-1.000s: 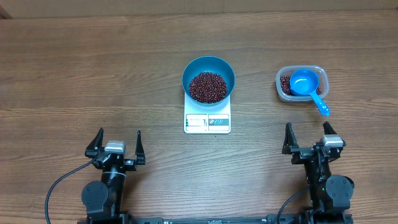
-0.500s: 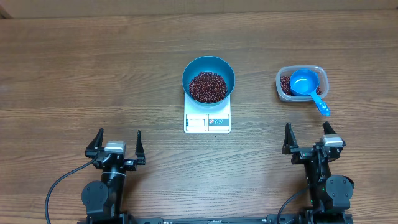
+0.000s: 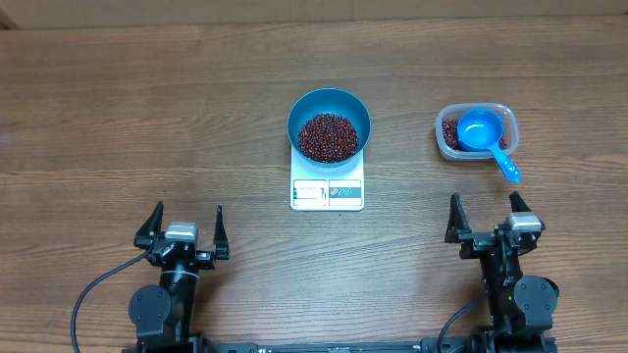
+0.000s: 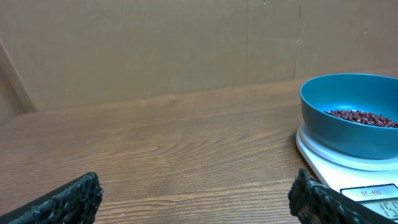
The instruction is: Scoop item into bowl and weigh 150g on scale
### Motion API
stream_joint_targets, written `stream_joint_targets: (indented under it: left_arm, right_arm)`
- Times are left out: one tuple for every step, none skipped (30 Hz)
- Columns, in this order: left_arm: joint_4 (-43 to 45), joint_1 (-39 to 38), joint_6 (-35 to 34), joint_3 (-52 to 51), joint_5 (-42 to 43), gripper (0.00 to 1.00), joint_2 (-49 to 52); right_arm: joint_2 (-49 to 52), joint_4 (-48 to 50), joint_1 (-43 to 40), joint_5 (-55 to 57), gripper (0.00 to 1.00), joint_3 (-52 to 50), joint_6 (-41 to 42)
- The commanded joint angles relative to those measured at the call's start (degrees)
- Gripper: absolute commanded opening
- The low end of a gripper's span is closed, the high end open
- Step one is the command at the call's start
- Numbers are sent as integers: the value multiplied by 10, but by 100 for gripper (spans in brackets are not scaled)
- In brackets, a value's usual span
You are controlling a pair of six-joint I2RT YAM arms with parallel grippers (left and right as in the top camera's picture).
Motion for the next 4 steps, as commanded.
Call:
stream_joint_targets:
  left_arm:
    - [-1,3,9,-2,6,100,-4]
    - [-1,3,9,-2,6,100,-4]
    - [-1,3,9,-2,6,99,-4]
    - [-1,3,9,-2,6,100,-4]
  right_arm:
    - [-6,3,-3,-1,100,-6,-2]
    - [-6,3,-3,-1,100,-6,-2]
    - [-6,3,-3,-1,100,-6,-2]
    - [-6,3,-3,-1,100,-6,-2]
